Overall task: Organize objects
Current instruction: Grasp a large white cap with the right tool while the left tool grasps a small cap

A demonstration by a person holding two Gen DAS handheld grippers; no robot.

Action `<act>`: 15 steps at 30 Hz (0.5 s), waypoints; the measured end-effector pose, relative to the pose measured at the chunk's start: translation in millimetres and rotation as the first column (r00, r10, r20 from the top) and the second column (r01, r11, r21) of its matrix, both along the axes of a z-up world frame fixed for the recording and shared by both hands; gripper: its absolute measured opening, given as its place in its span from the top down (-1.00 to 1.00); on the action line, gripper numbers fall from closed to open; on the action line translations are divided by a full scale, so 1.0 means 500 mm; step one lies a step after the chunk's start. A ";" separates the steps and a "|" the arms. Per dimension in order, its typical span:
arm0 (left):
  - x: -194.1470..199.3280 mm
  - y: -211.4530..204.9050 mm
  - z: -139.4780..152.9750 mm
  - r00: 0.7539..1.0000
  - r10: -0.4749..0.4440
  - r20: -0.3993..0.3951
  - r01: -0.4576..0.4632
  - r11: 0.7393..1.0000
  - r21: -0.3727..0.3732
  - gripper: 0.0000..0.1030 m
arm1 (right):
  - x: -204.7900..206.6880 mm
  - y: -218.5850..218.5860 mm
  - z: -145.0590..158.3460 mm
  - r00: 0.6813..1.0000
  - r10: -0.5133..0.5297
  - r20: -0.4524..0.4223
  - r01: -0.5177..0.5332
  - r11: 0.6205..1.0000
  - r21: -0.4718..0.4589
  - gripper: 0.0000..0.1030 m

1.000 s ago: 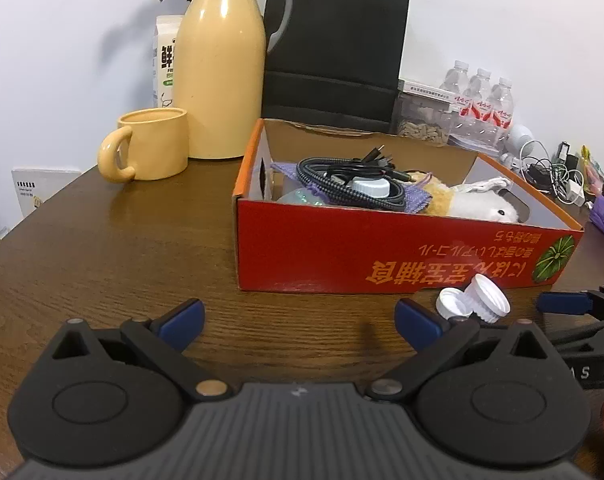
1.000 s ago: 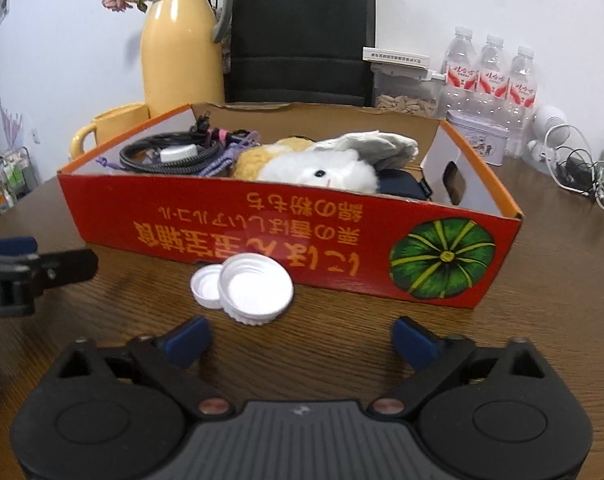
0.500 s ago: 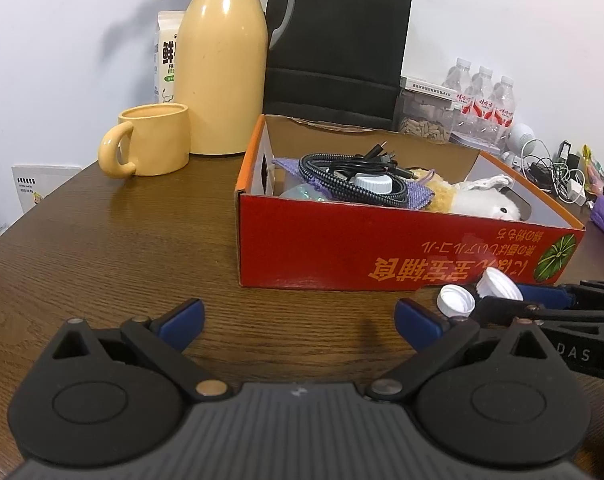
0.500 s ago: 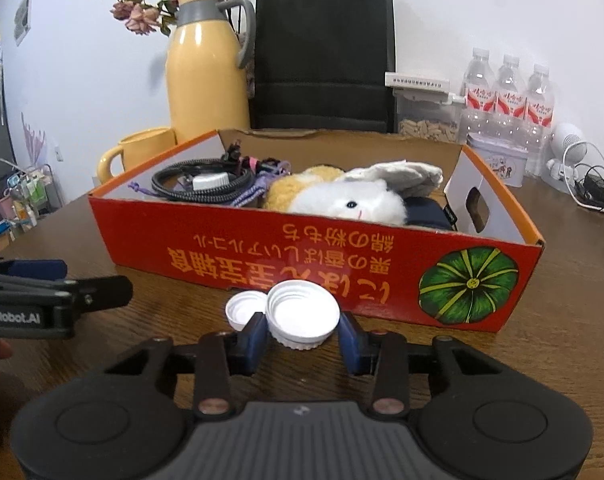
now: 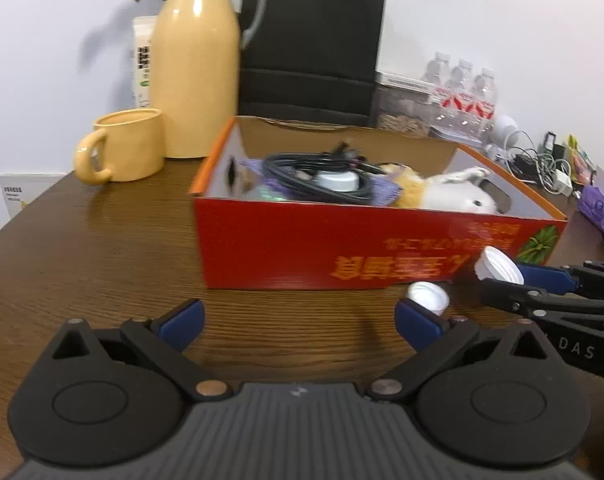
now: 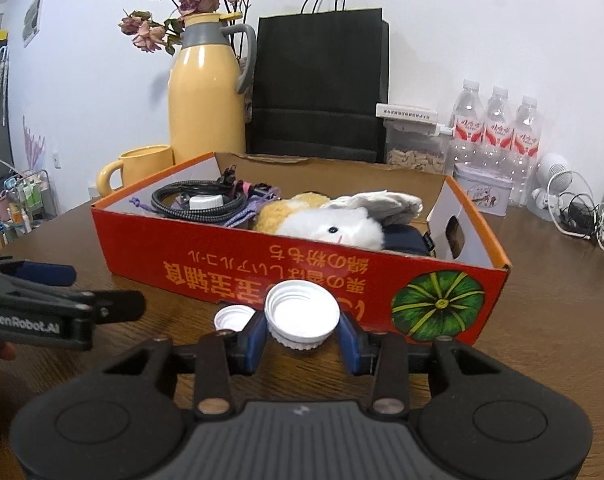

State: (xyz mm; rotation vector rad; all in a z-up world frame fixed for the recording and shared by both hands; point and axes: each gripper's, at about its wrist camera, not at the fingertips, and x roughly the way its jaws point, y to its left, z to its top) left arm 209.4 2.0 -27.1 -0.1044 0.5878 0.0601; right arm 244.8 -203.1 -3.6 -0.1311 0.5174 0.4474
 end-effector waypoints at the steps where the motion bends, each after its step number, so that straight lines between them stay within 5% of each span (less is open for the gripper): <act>1: 0.004 -0.011 0.000 1.000 -0.010 -0.004 0.010 1.000 0.001 -1.00 | 0.000 -0.004 0.001 1.000 -0.001 0.003 0.001 1.000 -0.001 0.26; 15: 0.049 -0.125 -0.013 1.000 -0.010 -0.028 0.010 0.999 0.033 -1.00 | 0.018 -0.107 0.007 0.998 -0.062 0.019 0.062 0.998 0.008 0.26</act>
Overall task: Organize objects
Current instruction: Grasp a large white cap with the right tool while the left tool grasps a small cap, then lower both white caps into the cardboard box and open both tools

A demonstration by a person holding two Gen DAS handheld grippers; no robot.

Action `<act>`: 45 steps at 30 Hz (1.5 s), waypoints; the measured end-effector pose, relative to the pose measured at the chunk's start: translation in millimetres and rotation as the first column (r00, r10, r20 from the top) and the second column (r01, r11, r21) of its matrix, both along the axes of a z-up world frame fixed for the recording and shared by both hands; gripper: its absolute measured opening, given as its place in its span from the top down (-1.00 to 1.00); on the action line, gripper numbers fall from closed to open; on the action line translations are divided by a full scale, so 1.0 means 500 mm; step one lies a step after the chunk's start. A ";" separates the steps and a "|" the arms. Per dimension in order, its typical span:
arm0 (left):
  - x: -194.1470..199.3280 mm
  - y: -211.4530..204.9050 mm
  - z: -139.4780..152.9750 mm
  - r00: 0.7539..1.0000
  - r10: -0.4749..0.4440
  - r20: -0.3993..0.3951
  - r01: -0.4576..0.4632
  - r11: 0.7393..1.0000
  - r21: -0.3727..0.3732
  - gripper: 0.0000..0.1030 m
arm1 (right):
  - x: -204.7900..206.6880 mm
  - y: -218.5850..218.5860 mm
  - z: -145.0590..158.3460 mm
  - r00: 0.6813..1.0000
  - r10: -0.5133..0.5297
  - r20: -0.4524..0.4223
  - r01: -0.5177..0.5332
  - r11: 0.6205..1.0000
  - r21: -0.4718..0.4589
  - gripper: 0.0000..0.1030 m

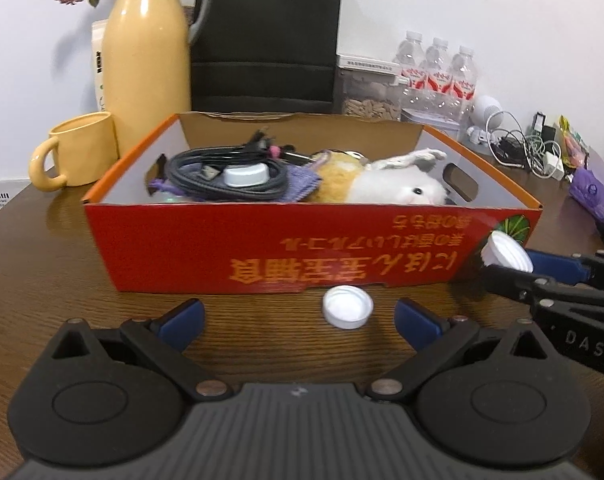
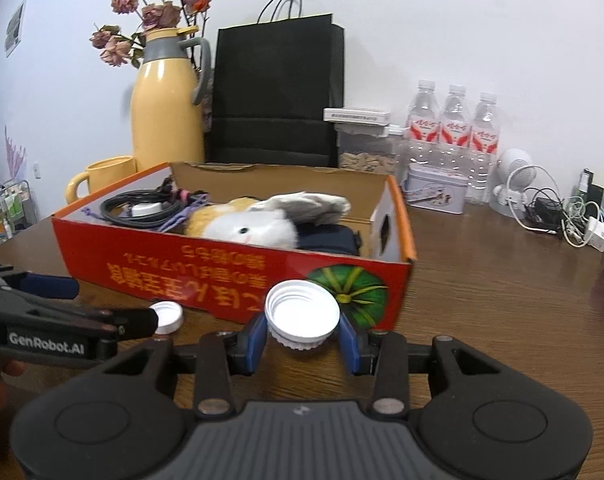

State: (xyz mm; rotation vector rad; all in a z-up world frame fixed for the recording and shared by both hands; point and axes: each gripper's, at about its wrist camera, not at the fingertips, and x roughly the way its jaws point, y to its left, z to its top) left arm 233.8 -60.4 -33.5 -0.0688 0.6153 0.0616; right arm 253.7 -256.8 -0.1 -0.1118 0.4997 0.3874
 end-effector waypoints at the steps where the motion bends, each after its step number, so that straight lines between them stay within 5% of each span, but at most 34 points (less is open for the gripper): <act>1: 0.003 -0.007 -0.002 1.000 -0.001 -0.002 0.001 1.000 0.004 -1.00 | 0.000 -0.006 0.001 1.000 -0.002 0.003 0.002 1.000 0.002 0.26; 9: 0.032 -0.036 -0.009 1.000 0.012 -0.022 -0.011 1.000 0.015 -0.98 | -0.001 -0.031 0.004 1.000 0.003 0.013 -0.003 1.000 0.002 0.26; 12: 0.042 -0.041 -0.011 0.999 0.016 -0.036 -0.015 1.000 0.014 -0.80 | -0.005 -0.030 0.006 1.000 0.009 0.020 -0.010 1.000 0.002 0.26; 15: 0.045 -0.047 -0.013 0.999 0.020 -0.044 -0.019 0.999 0.026 -0.27 | -0.008 -0.029 0.008 1.000 0.013 0.026 -0.013 1.000 0.002 0.26; 17: 0.042 -0.048 -0.012 0.999 0.012 -0.037 -0.012 1.000 0.021 0.31 | -0.009 -0.028 0.008 1.000 0.015 0.027 -0.015 1.000 0.001 0.26; 18: 0.040 -0.048 -0.011 0.999 0.008 -0.036 -0.007 1.000 0.023 0.41 | -0.009 -0.027 0.009 0.999 0.016 0.027 -0.016 1.000 0.000 0.26; 32: 0.002 -0.053 0.004 0.999 -0.031 0.032 0.031 0.999 0.020 0.42 | -0.017 -0.025 0.010 0.999 0.017 0.045 -0.017 1.000 -0.008 0.27; 45: -0.041 -0.029 0.082 0.980 -0.083 0.183 0.086 0.996 -0.006 0.42 | -0.027 -0.007 0.055 0.992 0.033 0.125 -0.034 0.999 0.007 0.26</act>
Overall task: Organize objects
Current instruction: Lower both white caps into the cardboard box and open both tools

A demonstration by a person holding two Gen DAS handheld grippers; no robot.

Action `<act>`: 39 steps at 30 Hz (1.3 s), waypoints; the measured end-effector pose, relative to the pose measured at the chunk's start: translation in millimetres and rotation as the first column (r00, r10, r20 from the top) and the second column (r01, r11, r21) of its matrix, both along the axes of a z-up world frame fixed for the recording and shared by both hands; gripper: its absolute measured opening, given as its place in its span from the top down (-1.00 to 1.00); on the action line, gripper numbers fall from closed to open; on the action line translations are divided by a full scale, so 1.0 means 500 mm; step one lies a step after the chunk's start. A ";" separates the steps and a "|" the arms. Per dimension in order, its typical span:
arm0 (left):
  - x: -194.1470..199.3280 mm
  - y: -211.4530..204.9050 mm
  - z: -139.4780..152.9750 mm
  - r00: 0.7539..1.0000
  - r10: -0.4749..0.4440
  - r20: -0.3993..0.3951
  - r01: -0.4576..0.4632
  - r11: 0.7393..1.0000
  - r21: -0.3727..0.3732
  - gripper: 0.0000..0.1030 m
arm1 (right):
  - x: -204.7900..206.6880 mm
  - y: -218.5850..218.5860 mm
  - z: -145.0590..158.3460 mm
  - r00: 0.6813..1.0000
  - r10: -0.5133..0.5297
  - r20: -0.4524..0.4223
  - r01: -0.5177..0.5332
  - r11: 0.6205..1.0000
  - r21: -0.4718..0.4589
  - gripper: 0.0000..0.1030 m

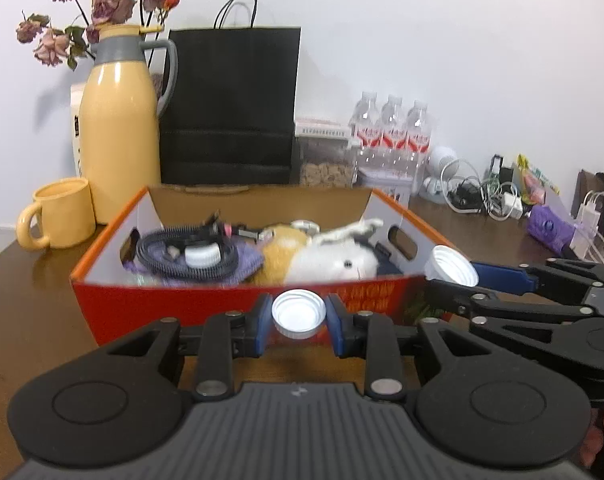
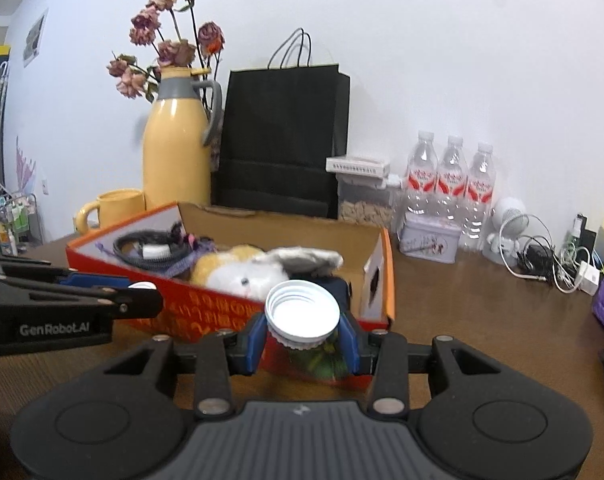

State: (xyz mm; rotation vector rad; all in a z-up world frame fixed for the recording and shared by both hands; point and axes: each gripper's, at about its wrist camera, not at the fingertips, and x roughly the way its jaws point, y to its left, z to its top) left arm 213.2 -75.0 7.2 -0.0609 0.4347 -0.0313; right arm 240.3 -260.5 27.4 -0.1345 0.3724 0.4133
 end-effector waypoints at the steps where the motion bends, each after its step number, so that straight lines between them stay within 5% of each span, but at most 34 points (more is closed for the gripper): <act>1: 0.003 0.005 0.007 1.000 0.001 0.009 0.000 1.000 -0.001 0.42 | 0.003 0.004 0.006 1.000 0.004 0.003 -0.004 1.000 0.004 0.26; 15: 0.098 0.089 0.086 0.993 0.059 0.100 -0.059 0.998 -0.004 0.42 | 0.107 0.110 0.085 0.998 0.035 0.050 -0.036 0.999 0.016 0.26; 33: 0.205 0.134 0.060 0.996 0.074 0.053 -0.075 0.997 0.012 0.37 | 0.223 0.147 0.045 1.000 0.005 -0.026 -0.005 1.000 0.024 0.25; 35: 0.202 0.134 0.059 0.996 0.076 0.053 -0.077 0.997 0.022 -0.19 | 0.222 0.141 0.042 1.000 -0.001 -0.031 0.002 1.000 0.024 0.14; 36: 0.200 0.136 0.059 0.995 0.078 0.057 -0.079 0.997 0.022 -0.44 | 0.221 0.138 0.041 0.999 -0.011 -0.031 0.011 1.000 0.024 -0.20; 37: 0.197 0.139 0.060 0.994 0.082 0.069 -0.084 0.996 0.021 -0.93 | 0.219 0.133 0.040 0.999 -0.023 -0.026 0.024 0.999 0.025 -0.63; 39: 0.188 0.143 0.062 0.990 0.092 0.110 -0.094 0.995 0.019 -1.00 | 0.216 0.122 0.039 0.999 -0.039 -0.019 0.040 0.999 0.027 -0.98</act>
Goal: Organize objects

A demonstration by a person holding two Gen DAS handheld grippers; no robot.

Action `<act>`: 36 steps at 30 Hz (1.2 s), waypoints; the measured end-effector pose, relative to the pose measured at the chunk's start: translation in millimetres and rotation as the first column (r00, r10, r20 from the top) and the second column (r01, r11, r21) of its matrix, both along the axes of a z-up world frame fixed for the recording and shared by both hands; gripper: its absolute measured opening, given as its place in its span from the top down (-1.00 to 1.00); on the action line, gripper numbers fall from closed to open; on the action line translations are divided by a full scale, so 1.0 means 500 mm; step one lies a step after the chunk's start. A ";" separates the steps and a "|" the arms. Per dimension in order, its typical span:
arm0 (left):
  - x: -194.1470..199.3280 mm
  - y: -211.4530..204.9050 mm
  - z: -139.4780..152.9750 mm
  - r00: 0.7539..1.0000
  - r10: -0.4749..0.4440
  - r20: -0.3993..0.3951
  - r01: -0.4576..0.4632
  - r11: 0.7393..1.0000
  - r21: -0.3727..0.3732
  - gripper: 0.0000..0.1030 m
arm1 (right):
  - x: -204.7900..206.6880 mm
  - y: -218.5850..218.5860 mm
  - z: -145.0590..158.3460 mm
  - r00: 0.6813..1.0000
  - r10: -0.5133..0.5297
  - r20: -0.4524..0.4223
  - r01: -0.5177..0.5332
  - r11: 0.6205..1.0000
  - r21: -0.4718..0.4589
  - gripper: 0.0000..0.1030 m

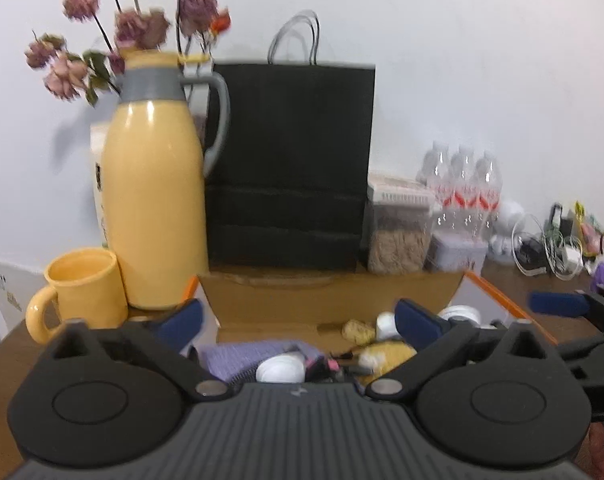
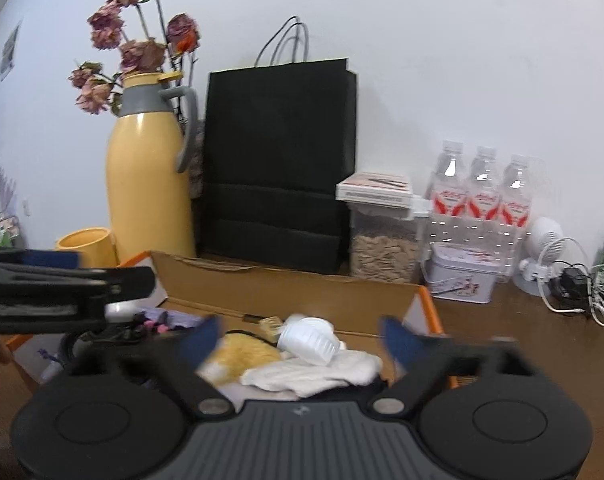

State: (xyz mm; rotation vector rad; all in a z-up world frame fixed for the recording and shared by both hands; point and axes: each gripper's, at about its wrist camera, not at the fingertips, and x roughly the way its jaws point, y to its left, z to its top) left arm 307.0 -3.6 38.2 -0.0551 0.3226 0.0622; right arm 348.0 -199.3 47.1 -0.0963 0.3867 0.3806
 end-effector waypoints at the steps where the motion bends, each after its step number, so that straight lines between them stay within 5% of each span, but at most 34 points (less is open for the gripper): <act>1: -0.001 0.001 0.002 1.000 0.002 -0.001 -0.002 1.000 0.003 -1.00 | 0.000 -0.005 0.001 1.000 0.002 -0.003 -0.002 1.000 0.002 -1.00; 16: -0.034 0.002 0.018 0.999 0.009 -0.051 -0.008 1.000 0.010 -1.00 | -0.035 -0.021 0.022 1.000 0.005 -0.003 -0.005 1.000 0.007 -1.00; 36: -0.295 0.011 0.036 0.996 0.021 -0.092 -0.020 1.000 0.018 -1.00 | -0.291 -0.050 0.063 1.000 0.003 -0.006 -0.002 1.000 0.020 -1.00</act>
